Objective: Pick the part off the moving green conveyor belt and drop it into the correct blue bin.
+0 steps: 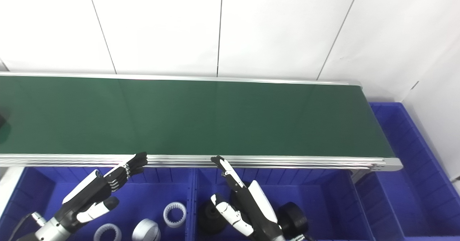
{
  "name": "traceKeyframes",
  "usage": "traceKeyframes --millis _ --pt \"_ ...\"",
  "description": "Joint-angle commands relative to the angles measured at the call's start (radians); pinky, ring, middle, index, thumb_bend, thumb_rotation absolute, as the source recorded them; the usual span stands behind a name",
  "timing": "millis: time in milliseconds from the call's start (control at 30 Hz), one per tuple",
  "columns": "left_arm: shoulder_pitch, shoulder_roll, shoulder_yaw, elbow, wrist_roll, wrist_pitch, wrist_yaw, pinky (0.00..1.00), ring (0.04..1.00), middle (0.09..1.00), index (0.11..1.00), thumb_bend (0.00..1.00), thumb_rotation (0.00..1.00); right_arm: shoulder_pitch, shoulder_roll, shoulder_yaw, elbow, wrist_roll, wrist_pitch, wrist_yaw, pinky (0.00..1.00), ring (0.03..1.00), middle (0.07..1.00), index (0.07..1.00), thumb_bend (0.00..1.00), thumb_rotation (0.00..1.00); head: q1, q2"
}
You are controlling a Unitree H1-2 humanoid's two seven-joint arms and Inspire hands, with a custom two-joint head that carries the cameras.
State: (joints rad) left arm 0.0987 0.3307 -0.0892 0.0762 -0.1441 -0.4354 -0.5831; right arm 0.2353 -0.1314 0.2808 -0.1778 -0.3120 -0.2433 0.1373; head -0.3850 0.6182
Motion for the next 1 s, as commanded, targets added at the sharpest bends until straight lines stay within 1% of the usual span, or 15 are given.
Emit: traceKeyframes --millis 0,133,433,600,800,967 --pt "-0.009 0.012 0.0 -0.038 -0.018 -0.02 0.014 0.95 0.974 0.989 0.967 0.56 0.83 -0.008 0.004 -0.004 -0.042 0.01 -0.001 -0.002 0.91 0.961 0.987 0.966 0.39 0.98 0.001 0.0" --pt "-0.009 0.01 -0.002 -0.037 -0.013 -0.024 0.019 0.94 0.974 0.986 0.962 0.59 0.84 -0.008 0.005 -0.005 -0.045 0.007 0.0 -0.002 0.91 0.962 0.987 0.966 0.39 0.98 0.001 0.0" --pt "-0.003 0.011 -0.004 -0.053 -0.002 -0.024 0.025 0.95 0.976 0.986 0.961 0.61 0.84 -0.005 0.008 -0.004 -0.047 0.007 -0.003 -0.005 0.91 0.962 0.987 0.965 0.4 0.99 0.003 0.004" --pt "-0.002 0.01 -0.016 -0.055 -0.004 -0.021 0.028 0.96 0.983 0.988 0.962 0.61 0.84 0.001 0.002 -0.005 -0.053 0.017 0.003 0.003 0.92 0.964 0.989 0.969 0.41 0.99 0.009 0.005" --pt "0.002 0.005 -0.027 -0.068 -0.009 -0.019 0.037 0.96 0.97 0.975 0.958 0.6 0.83 0.019 -0.007 -0.011 -0.072 0.004 0.013 0.001 0.92 0.963 0.988 0.969 0.38 0.98 0.003 0.005" --pt "-0.001 0.005 -0.043 -0.067 -0.027 -0.011 0.029 0.96 0.971 0.979 0.962 0.6 0.83 0.041 -0.019 -0.022 -0.092 0.004 0.011 0.0 0.92 0.96 0.984 0.968 0.36 0.98 0.004 0.004"
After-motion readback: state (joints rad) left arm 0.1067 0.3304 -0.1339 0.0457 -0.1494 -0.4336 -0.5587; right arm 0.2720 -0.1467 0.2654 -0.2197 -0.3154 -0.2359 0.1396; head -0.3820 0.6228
